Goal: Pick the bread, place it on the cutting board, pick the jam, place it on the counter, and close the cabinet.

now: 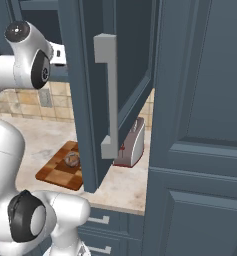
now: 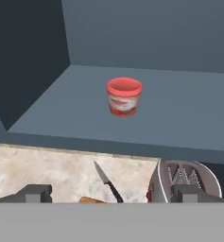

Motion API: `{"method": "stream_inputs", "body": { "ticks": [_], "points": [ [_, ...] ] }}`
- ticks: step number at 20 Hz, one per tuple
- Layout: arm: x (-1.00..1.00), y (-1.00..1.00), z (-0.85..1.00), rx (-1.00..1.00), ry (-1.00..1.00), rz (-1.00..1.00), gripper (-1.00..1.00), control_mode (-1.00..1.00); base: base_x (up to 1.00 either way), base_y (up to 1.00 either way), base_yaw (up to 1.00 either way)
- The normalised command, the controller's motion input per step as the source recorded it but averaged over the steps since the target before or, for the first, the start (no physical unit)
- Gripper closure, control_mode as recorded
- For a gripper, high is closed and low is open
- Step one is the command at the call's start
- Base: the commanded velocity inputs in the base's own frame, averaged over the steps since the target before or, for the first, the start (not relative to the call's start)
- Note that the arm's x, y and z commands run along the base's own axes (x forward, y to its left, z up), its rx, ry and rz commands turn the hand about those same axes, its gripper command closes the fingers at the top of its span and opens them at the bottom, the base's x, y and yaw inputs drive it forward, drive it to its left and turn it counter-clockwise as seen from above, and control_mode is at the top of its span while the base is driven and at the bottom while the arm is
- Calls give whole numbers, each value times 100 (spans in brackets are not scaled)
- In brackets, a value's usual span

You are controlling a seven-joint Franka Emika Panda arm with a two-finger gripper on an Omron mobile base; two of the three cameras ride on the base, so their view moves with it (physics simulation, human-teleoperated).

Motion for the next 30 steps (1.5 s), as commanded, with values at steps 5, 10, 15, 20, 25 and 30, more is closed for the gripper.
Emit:
{"method": "stream_inputs", "body": {
  "ticks": [5, 10, 15, 20, 25, 30],
  "points": [
    [17, -1, -5, -1, 0, 0, -100, -100, 0, 0, 0],
    [24, -3, -4, -1, 0, 0, -100, -100, 0, 0, 0],
    [38, 0, -6, -1, -1, 0, -100, -100, 0, 0, 0],
    [38, 0, 0, 0, -1, 0, -100, -100, 0, 0, 0],
    [36, 0, -4, 0, 0, 0, -100, -100, 0, 0, 0],
    [27, 0, -14, -1, 0, 0, -100, -100, 0, 0, 0]
  ]
}}
